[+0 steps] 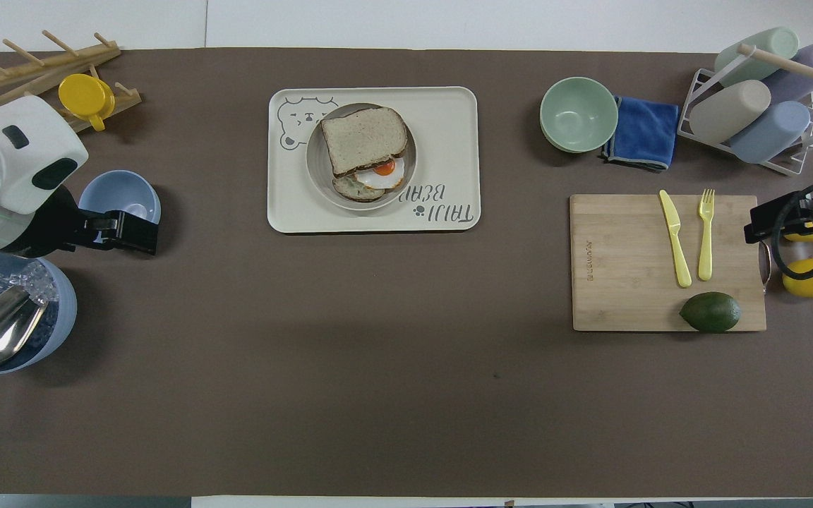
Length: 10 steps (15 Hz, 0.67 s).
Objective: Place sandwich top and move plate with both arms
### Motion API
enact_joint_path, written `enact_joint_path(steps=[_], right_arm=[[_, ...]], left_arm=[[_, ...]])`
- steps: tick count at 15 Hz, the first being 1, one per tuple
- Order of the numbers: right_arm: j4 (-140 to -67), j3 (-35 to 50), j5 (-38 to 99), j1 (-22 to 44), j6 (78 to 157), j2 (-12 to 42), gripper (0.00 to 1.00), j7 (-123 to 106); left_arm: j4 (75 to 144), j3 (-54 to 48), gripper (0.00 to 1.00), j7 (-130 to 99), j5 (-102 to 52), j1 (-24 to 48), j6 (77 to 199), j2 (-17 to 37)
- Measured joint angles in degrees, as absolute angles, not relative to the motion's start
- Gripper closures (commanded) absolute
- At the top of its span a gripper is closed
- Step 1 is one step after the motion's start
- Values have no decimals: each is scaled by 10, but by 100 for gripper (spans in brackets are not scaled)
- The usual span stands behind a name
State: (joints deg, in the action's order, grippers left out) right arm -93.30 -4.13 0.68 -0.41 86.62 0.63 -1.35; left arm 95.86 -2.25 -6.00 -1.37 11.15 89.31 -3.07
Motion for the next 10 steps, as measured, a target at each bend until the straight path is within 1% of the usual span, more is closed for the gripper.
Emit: enact_joint_path(steps=[10], right_arm=[[-933,-41,7,-4,866,6,0,-13]], left_arm=[[953,-23,0,-60,-14,97,886,-37]])
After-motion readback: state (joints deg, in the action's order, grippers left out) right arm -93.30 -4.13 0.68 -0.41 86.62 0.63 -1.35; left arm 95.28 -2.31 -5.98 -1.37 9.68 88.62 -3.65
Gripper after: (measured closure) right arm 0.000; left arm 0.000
